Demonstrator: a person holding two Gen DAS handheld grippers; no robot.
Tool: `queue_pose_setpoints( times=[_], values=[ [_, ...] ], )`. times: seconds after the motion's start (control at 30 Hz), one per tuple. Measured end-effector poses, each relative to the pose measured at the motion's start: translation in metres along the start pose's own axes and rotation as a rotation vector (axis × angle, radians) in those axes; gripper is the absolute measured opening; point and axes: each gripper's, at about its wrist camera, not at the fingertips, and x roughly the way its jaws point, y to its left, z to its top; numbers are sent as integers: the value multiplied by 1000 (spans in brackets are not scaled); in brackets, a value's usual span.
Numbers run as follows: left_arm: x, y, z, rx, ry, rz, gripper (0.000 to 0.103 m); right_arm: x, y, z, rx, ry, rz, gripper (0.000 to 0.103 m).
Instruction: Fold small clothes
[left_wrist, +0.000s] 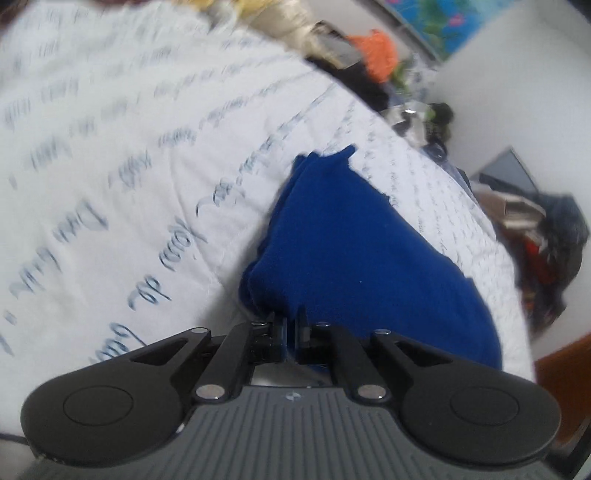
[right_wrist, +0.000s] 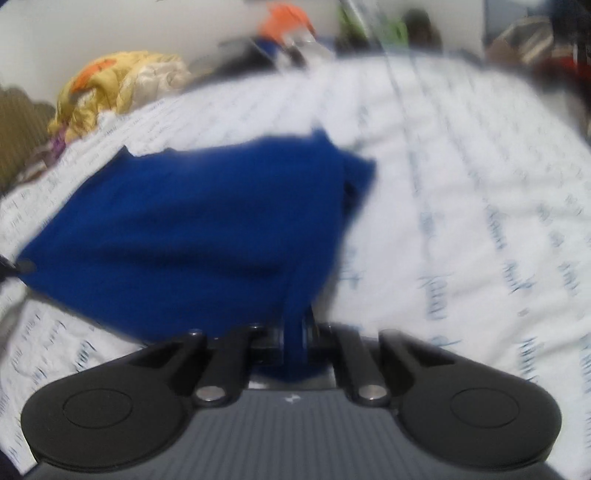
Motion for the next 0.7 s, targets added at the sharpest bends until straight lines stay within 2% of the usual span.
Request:
queue_pose_setpoints(
  times=[0.03,0.07,0.17,0.2,0.23,0.27,0.3,0.33,0.4,0.43,0.5,0.6,0.7],
  values=[
    [1,4,-3,12,15,11,6,1,-3,-3,-18,12,-26,6],
    [7,10,-6,3,50,20,11,3,-5,-7,-24,-1,-24,6],
    [4,20,-10,1,51,7,11,1,-6,-9,-28,-10,0,10],
    [-4,17,-9,24,35,-2,13,0,-7,-5,-26,2,13,19],
    [-11,11,-5,56,3,12,25,-2,-9,3,-17,11,20,27],
    [-18,4,1,97,-33,21,42,-6,-13,11,3,0,10,52],
    [-24,-5,9,144,-76,26,51,-8,-16,21,19,-39,-3,78],
    [-27,-14,18,186,-114,26,69,-13,-17,28,22,-93,-7,86],
    [-19,-35,39,279,-185,37,80,-11,-18,51,-5,-175,15,89],
    [-6,-47,52,333,-194,47,79,-3,-17,65,-22,-185,31,89],
    [31,-70,76,410,-176,96,70,22,-17,94,-36,-184,63,89],
    [95,-97,105,512,-126,161,51,66,-18,135,-42,-166,46,88],
    [150,-110,119,585,-54,195,50,111,-19,164,-25,-119,27,85]
  ],
)
